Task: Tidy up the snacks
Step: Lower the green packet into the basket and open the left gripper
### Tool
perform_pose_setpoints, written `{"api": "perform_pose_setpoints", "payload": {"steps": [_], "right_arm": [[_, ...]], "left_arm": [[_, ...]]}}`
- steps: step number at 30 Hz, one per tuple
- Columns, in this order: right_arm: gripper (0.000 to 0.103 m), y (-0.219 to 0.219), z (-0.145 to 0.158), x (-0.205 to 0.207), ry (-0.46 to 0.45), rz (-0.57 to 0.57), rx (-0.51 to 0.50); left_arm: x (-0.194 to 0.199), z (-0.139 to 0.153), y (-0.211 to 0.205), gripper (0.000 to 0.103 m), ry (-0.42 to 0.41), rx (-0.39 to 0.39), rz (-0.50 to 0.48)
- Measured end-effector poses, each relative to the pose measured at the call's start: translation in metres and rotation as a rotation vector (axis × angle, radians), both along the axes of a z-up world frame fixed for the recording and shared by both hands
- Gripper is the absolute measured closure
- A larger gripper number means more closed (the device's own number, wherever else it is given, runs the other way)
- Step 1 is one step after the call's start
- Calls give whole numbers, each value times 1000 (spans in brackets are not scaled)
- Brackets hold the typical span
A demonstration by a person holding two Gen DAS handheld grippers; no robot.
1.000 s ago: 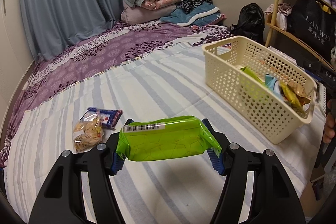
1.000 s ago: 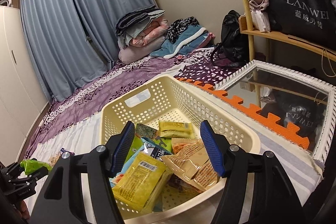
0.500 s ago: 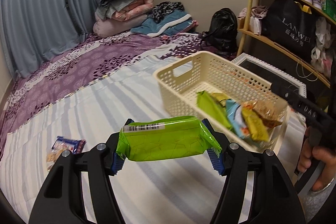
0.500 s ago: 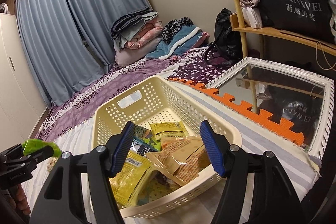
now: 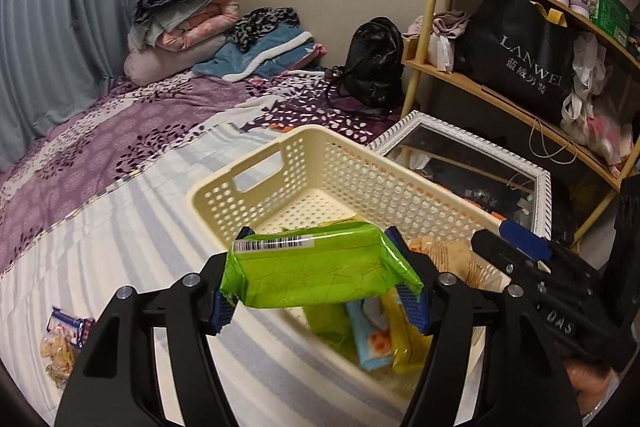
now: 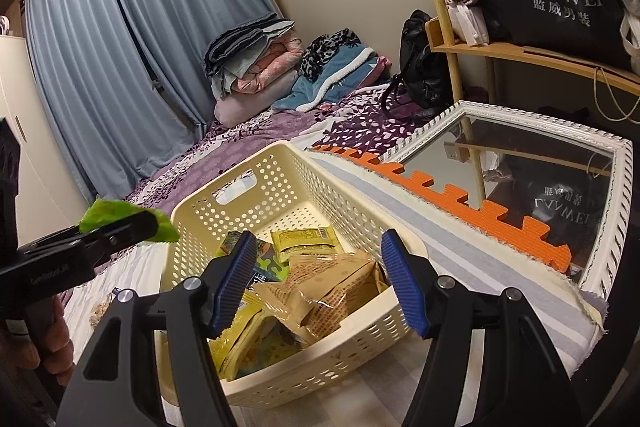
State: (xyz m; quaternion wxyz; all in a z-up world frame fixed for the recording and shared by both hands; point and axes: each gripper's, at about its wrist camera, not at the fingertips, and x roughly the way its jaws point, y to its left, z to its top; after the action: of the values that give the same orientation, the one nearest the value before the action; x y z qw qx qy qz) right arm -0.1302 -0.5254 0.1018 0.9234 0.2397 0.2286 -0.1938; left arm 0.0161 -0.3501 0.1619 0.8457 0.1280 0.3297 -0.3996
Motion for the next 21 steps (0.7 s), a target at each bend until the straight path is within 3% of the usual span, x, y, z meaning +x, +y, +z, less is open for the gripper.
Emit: {"api": "perform_pose_setpoints", "payload": {"steps": [1, 2, 3, 17, 21], "right_arm": [[38, -1, 0, 0, 0, -1, 1], [38, -1, 0, -1, 1, -3, 2], [38, -2, 0, -1, 1, -5, 2], [38, 7, 3, 6, 4, 4, -6], [36, 11, 8, 8, 1, 4, -18]], "left_arm": [[0, -1, -5, 25, -3, 1, -4], [0, 0, -8, 12, -12, 1, -3], [-1, 0, -9, 10, -27, -5, -2], [22, -15, 27, 9, 25, 9, 89], [26, -15, 42, 4, 35, -3, 122]]}}
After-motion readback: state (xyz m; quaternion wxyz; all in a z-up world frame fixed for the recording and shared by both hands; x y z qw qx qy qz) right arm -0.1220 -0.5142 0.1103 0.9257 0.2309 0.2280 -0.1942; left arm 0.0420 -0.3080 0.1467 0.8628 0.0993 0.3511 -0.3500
